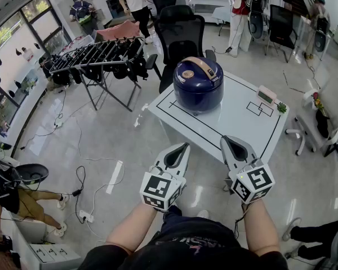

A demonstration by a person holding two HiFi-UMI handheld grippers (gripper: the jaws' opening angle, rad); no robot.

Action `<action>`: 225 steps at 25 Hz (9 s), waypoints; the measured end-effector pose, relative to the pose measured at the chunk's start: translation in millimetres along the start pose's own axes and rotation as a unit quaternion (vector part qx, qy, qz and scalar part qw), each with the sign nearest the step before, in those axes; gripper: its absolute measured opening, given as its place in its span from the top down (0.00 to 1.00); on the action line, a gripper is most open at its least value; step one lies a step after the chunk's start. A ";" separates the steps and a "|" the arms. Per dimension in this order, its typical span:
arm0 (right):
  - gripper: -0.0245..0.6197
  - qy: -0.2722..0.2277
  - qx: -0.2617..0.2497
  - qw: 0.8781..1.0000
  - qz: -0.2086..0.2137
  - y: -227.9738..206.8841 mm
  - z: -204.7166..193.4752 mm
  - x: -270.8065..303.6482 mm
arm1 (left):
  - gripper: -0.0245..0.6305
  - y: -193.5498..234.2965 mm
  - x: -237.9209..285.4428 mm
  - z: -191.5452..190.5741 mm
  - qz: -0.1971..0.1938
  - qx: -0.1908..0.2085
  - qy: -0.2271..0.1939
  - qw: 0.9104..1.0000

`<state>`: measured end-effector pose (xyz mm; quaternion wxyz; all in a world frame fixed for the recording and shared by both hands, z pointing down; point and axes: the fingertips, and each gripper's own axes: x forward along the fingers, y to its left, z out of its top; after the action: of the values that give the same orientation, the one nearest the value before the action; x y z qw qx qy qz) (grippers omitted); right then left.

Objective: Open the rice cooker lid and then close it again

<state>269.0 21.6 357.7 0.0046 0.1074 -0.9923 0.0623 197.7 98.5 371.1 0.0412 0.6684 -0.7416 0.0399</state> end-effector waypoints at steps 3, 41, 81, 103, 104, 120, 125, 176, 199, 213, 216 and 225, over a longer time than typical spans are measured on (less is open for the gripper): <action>0.96 0.001 0.000 1.000 0.000 -2.1 -2.5 2.9 | 0.96 2.9 3.0 -2.8 0.001 -0.001 0.000 1.000; 0.68 -0.043 0.039 0.995 -0.086 -8.4 12.1 179.2 | 0.48 202.3 57.4 -1.0 -0.046 0.015 -0.008 0.999; 0.68 -0.048 0.015 0.988 -0.148 -26.0 37.6 254.0 | 0.48 282.7 98.9 27.2 -0.096 -0.002 -0.042 0.994; 0.68 -0.057 0.040 0.982 -0.177 -191.3 46.0 275.6 | 0.48 257.8 268.9 41.7 -0.121 0.011 -0.033 0.992; 0.68 -0.057 0.040 0.982 -0.177 -198.1 46.4 276.5 | 0.48 256.5 276.2 42.8 -0.121 0.012 -0.034 0.992; 0.69 -0.068 0.045 0.981 -0.179 -249.1 53.8 289.3 | 0.48 250.9 332.6 57.2 -0.128 0.035 -0.038 0.990; 0.70 -0.073 0.043 0.976 -0.200 -256.7 59.7 295.0 | 0.48 252.9 349.7 60.6 -0.158 0.045 -0.035 0.986; 0.96 0.006 0.120 0.938 -0.326 -251.2 -17.4 311.3 | 0.57 196.3 405.4 -13.8 -0.325 0.551 -0.017 0.769; 0.96 0.014 0.136 0.936 -0.325 -249.1 -28.6 315.8 | 0.68 190.6 407.2 -20.0 -0.322 0.550 -0.002 0.771; 0.96 0.018 0.116 0.938 -0.325 -247.2 -17.0 318.7 | 0.68 194.1 408.3 -11.5 -0.332 0.526 0.011 0.783; 0.96 0.022 0.102 0.940 -0.324 -244.6 -9.8 322.2 | 0.68 197.6 408.4 -6.3 -0.332 0.518 0.010 0.788; 0.96 0.014 0.073 0.944 -0.322 -239.6 15.8 325.7 | 0.68 206.5 409.7 8.8 -0.335 0.482 0.007 0.810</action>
<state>2.0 -281.8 378.7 0.0301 0.4205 -0.8972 0.1314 -50.0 -286.0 408.4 -0.2706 0.8088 -0.3571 0.3809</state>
